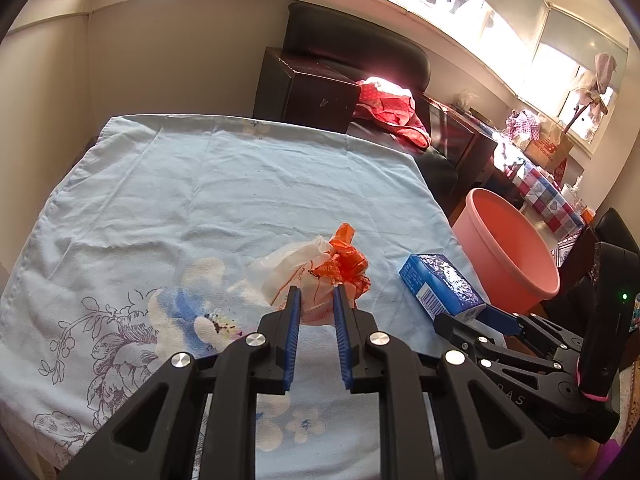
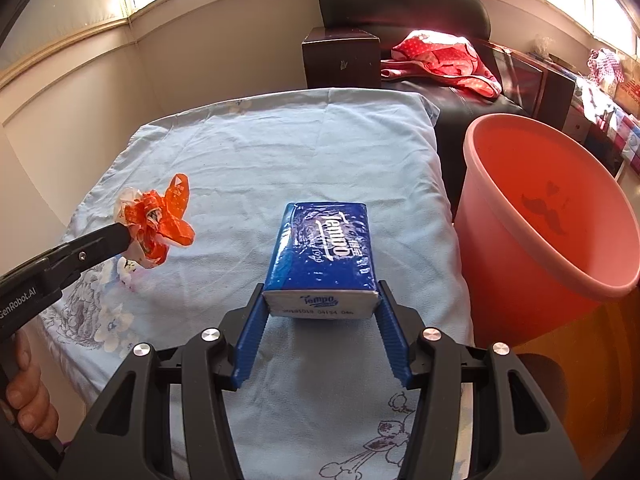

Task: Collect trash
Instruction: 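Carry the bag and tissue pack over the bucket and open the left tool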

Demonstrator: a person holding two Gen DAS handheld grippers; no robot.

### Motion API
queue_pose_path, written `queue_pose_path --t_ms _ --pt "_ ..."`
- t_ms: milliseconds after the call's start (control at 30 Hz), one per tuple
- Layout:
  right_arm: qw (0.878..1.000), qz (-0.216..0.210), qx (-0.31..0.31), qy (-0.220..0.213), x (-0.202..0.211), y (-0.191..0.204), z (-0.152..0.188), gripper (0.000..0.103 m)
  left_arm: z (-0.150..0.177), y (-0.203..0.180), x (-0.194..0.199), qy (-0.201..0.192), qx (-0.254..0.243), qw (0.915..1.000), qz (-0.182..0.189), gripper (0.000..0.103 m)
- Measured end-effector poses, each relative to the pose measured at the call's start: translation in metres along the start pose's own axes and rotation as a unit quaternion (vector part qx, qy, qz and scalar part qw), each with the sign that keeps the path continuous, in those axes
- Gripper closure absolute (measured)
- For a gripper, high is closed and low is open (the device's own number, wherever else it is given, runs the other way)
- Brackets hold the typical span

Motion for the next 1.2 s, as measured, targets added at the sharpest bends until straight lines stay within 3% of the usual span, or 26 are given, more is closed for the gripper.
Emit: queue_pose_path --t_ms 833,1200 --pt "0.997 -0.038 -0.011 -0.061 0.054 -0.010 0.012 0.049 0.014 -0.026 0.025 -0.009 -0.021 0.9996 0.016 0.087" --pt "0.997 -0.049 -0.008 -0.065 0.058 -0.010 0.012 0.049 0.014 -0.025 0.018 0.000 -0.014 0.9997 0.022 0.087"
Point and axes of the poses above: each gripper's, at about its wrist camera, not at the fingertips, and x roughly against the way its jaws point, y to its left, z to its underside, the point moved 3 cm from there along -x, roughly the way its jaws point, and after that the axes turned 1 degree about z, right-handed, at the moved point
